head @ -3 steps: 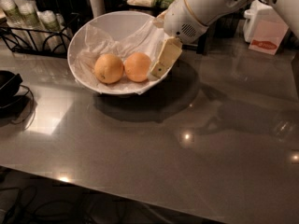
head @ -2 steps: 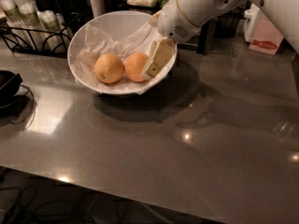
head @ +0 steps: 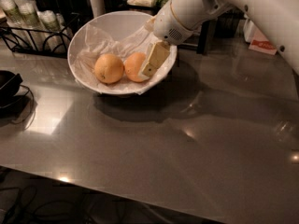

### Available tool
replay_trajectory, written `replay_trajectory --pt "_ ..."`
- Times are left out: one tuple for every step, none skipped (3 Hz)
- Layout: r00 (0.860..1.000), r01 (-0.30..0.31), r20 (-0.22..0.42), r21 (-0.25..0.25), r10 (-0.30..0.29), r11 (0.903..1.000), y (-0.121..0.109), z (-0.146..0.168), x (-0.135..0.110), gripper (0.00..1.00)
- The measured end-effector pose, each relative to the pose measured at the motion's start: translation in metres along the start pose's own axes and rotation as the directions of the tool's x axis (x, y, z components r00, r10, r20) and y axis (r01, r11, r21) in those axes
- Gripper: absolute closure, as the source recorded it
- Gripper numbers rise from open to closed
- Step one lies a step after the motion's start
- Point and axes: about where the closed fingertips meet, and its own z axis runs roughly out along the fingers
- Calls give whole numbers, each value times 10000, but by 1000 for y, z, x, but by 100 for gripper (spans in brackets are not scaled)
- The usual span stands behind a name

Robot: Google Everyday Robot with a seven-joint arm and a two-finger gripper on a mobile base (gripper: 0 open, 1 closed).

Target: Pick orange from white bowl

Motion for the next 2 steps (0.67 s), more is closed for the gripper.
replay_trajectory --pt "10000 -81 -31 8 81 10000 -1 3 4 15" --pt "9999 -120 -94 21 121 9999 -3 7 8 21"
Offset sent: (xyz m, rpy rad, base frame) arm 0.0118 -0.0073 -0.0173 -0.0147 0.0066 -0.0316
